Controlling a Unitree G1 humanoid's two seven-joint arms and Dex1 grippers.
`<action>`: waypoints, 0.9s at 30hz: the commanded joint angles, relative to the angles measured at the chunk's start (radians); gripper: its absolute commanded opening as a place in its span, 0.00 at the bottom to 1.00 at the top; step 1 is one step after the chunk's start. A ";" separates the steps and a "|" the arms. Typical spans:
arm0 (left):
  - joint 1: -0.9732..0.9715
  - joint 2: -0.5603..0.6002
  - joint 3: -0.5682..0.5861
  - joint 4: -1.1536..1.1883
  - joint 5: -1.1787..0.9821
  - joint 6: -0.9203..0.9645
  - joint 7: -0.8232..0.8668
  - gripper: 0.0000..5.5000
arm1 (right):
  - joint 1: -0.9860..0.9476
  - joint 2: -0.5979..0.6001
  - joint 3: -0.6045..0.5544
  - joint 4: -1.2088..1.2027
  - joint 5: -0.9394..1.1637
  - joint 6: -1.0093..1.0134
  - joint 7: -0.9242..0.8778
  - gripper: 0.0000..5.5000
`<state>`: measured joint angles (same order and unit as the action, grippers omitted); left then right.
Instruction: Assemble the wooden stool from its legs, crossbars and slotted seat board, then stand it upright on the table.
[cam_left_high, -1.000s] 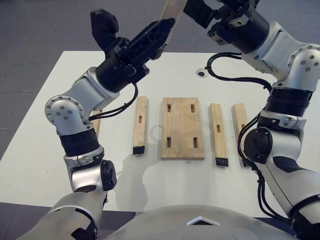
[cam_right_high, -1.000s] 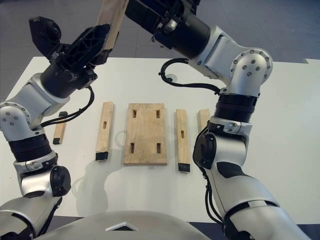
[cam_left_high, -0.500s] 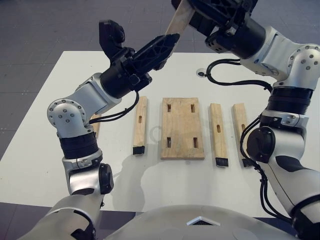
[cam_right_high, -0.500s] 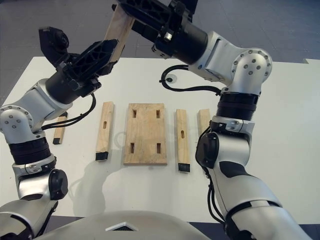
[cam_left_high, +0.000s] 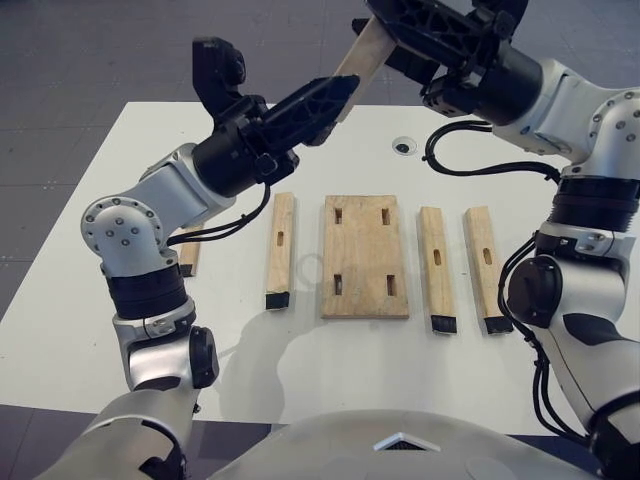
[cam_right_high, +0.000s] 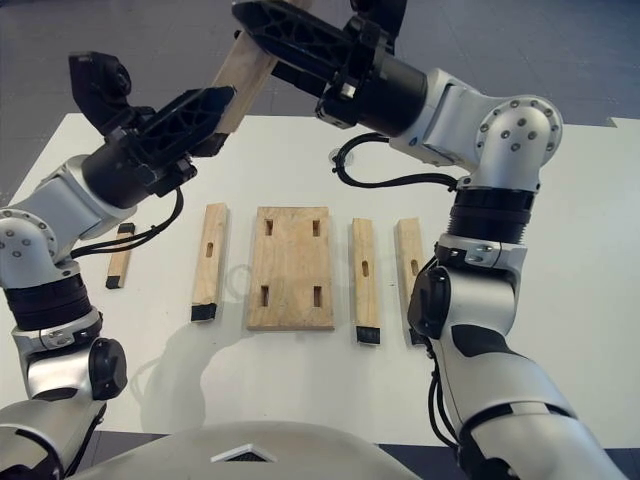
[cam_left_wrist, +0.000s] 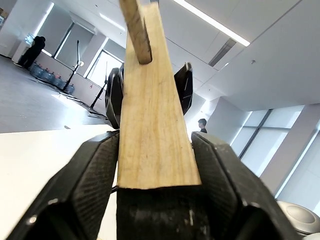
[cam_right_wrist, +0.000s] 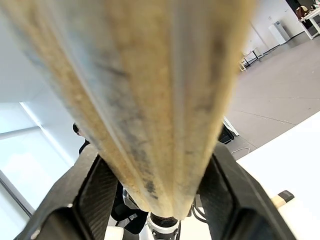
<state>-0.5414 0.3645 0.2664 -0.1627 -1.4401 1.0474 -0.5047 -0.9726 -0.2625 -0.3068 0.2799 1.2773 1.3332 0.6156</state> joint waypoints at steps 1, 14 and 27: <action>0.013 0.009 0.000 -0.001 0.018 -0.021 0.028 0.58 | -0.003 -0.027 0.036 -0.013 -0.032 -0.003 0.063 0.40; 0.038 0.034 -0.008 -0.006 0.015 -0.020 0.022 0.96 | 0.063 -0.234 0.403 0.245 -0.633 -0.608 0.666 0.39; 0.053 0.070 -0.057 -0.038 0.046 -0.011 -0.023 1.00 | -0.004 -0.144 0.440 0.886 -1.028 -1.473 0.919 0.39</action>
<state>-0.5032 0.4115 0.2311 -0.1703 -1.4243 1.0226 -0.5159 -0.9387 -0.4200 0.1531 1.1306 0.2750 -0.0812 1.5306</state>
